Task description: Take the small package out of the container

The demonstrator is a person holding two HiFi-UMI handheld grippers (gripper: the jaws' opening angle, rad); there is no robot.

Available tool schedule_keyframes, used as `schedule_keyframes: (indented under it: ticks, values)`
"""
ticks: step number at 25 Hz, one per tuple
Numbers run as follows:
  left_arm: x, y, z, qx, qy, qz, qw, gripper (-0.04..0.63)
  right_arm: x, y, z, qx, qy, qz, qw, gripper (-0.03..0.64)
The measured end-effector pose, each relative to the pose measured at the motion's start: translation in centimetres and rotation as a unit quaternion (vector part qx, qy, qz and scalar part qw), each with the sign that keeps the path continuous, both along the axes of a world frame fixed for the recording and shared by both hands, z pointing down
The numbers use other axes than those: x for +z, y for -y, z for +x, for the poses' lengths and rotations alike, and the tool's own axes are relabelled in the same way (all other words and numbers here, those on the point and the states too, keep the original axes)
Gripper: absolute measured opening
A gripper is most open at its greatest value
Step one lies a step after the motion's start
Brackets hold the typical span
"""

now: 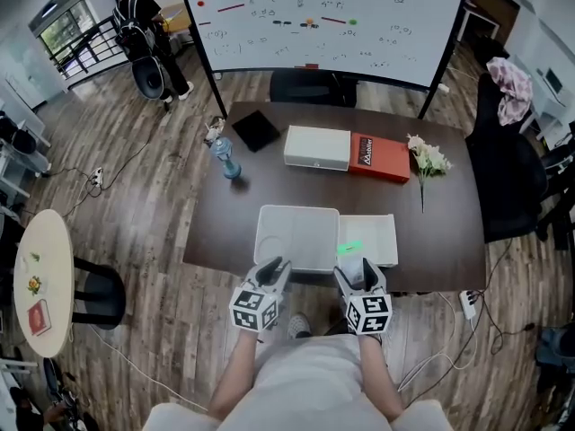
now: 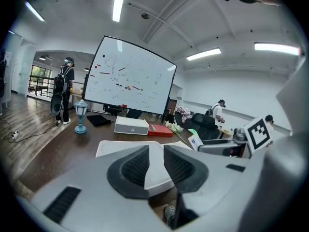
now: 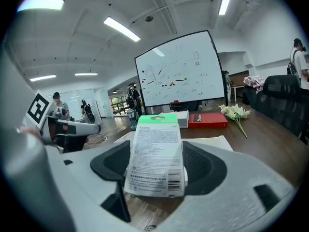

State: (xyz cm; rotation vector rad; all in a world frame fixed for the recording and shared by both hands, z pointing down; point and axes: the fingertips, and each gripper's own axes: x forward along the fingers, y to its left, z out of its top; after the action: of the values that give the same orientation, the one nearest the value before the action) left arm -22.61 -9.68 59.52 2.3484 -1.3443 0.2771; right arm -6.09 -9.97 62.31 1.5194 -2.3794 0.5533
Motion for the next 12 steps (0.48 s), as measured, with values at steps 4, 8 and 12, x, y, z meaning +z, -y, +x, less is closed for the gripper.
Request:
schedule_keyframes:
  ticks: [4,8,12]
  values:
    - [0.01,-0.02,-0.38,-0.01,0.001,0.001,1.0,0.044,-0.04,-0.12,0.34,0.008,0.004,0.001,1.0,0.342]
    - [0.35,-0.37,-0.19,-0.004,0.0,0.001,1.0,0.005,0.39,-0.38,0.76,0.015,0.008,-0.001,1.0,0.342]
    - [-0.07,-0.61,0.54,0.014,0.007,0.016,0.9998,0.005,0.42,-0.41,0.95,0.018,0.012,-0.001,1.0,0.342]
